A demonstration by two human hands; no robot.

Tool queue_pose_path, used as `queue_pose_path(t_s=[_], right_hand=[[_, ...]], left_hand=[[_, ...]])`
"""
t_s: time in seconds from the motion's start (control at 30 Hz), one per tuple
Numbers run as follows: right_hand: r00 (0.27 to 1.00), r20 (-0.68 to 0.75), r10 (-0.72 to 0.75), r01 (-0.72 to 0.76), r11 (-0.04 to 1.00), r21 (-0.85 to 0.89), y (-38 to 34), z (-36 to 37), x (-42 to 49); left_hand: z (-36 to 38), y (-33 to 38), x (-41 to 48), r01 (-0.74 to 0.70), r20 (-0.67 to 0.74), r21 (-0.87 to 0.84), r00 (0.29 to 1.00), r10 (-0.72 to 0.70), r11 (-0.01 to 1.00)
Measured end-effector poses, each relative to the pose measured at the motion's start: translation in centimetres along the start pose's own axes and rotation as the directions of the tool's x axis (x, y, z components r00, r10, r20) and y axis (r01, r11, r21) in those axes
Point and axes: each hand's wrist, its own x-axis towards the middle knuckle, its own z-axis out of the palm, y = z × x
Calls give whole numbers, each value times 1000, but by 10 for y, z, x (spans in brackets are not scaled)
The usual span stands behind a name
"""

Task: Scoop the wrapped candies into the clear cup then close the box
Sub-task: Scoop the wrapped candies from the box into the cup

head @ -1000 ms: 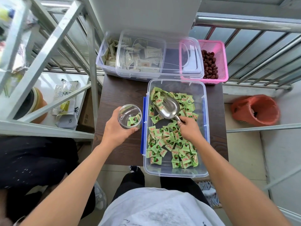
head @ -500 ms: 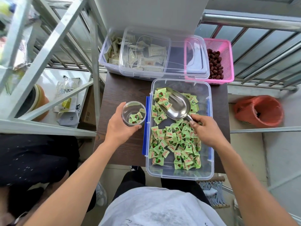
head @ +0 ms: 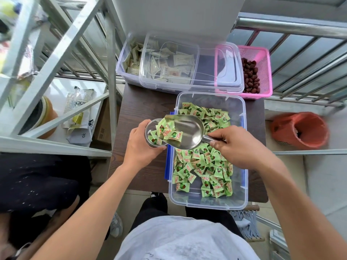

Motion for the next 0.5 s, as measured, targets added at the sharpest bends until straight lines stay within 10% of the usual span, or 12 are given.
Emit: queue_pose_path(t_s=[0.5], right_hand=[[999, -9, -43, 41, 980, -193, -55, -20, -15]], left_hand=[[-4, 5, -8, -12, -6, -3, 1000, 12, 1000]])
